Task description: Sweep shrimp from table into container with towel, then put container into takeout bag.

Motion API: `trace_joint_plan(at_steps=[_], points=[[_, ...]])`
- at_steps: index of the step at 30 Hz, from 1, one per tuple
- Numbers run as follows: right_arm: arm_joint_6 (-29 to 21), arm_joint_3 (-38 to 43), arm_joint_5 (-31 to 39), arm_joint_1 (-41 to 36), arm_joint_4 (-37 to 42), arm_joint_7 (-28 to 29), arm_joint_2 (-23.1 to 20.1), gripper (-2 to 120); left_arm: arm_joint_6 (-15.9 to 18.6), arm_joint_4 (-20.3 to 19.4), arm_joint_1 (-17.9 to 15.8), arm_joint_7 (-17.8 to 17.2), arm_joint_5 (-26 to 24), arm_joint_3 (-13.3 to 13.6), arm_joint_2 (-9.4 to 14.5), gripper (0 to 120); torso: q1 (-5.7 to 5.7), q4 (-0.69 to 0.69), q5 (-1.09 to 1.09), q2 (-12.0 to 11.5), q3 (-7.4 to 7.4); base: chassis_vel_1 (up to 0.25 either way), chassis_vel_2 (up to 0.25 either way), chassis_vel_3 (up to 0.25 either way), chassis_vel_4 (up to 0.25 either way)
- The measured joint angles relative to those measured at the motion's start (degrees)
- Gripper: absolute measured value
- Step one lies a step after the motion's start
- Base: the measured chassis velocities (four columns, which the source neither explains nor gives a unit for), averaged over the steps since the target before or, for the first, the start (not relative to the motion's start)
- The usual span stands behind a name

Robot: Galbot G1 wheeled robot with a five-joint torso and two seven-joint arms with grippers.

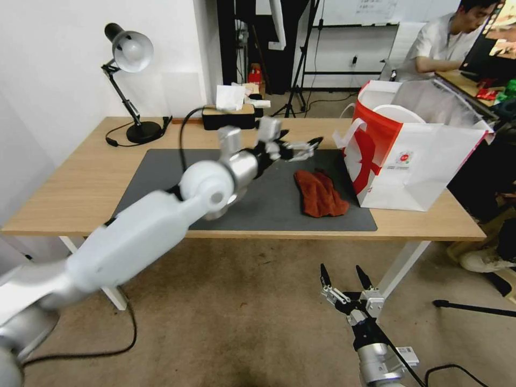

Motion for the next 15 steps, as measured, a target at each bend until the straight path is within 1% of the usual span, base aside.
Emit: trace_joint_plan(at_steps=[1,2,3,4,5,6,7,8,10,11,12,13,14,15], points=[[0.00,0.00,0.00,0.00,0.00,0.00,0.00,100,0.00,0.00,0.00,0.00,0.00,0.00,0.00,100,0.00,0.00,0.00,0.00,0.00,0.000,0.000,0.000,0.000],[0.03,0.00,-0.02,-0.01,0.06,-0.03,-0.02,100,-0.05,-1.18,2.85,0.22,1.15,-1.69,0.40,100,0.00,0.00,0.01,0.00,0.00,0.000,0.000,0.000,0.000],[0.11,0.01,-0.03,0.01,0.19,-0.06,-0.09,100,-0.17,-2.86,7.69,0.69,3.32,-4.01,1.15,100,0.00,0.02,0.01,0.00,0.00,0.000,0.000,0.000,0.000],[0.14,0.02,-0.04,0.02,0.25,-0.11,-0.17,100,-0.40,-3.96,11.19,1.26,5.21,-5.96,1.65,100,0.00,0.02,-0.01,0.00,0.01,0.000,0.000,0.000,0.000],[0.14,0.02,-0.04,0.02,0.25,-0.11,-0.17,100,-0.40,-3.96,11.19,1.26,5.21,-5.96,1.65,100,0.00,0.02,-0.01,0.00,0.01,0.000,0.000,0.000,0.000],[0.24,0.06,-0.05,0.05,0.35,-0.18,-0.24,100,-0.61,-5.02,14.05,1.70,6.80,-7.80,1.88,100,0.00,0.01,0.02,0.00,0.01,0.000,0.000,0.000,0.000],[0.37,0.16,-0.05,0.09,0.38,-0.29,-0.28,100,-0.75,-6.41,17.72,2.08,8.60,-10.17,1.92,100,0.00,0.01,0.01,0.00,0.00,0.000,0.000,0.000,0.000],[0.37,0.16,-0.05,0.09,0.38,-0.29,-0.28,100,-0.75,-6.41,17.72,2.08,8.60,-10.17,1.92,100,0.00,0.01,0.01,0.00,0.00,0.000,0.000,0.000,0.000],[0.52,0.33,-0.05,0.18,0.40,-0.49,-0.37,100,-1.31,-8.98,25.47,2.68,12.56,-15.67,1.61,100,0.00,0.00,0.04,0.00,0.00,0.000,0.000,0.000,0.000],[0.52,0.33,-0.05,0.18,0.40,-0.49,-0.37,100,-1.31,-8.98,25.47,2.68,12.56,-15.67,1.61,100,0.00,0.00,0.04,0.00,0.00,0.000,0.000,0.000,0.000],[0.55,0.37,-0.05,0.19,0.42,-0.53,-0.38,100,-1.52,-9.64,27.62,2.93,13.65,-17.05,1.43,100,0.00,0.00,0.03,0.00,0.00,0.000,0.000,0.000,0.000],[0.68,0.56,-0.09,0.19,0.45,-0.67,-0.40,100,-2.52,-11.08,33.54,3.81,17.09,-20.52,0.63,100,0.00,0.00,0.01,0.00,0.00,0.000,0.000,0.000,0.000],[0.68,0.56,-0.09,0.19,0.45,-0.67,-0.40,100,-2.52,-11.08,33.54,3.81,17.09,-20.52,0.63,100,0.00,0.00,0.01,0.00,0.00,0.000,0.000,0.000,0.000],[0.93,0.88,-0.19,0.18,0.56,-0.92,-0.40,100,-4.31,-12.29,39.73,5.19,21.41,-24.12,-0.86,100,0.00,0.02,0.03,0.00,0.00,0.000,0.000,0.000,0.000]])
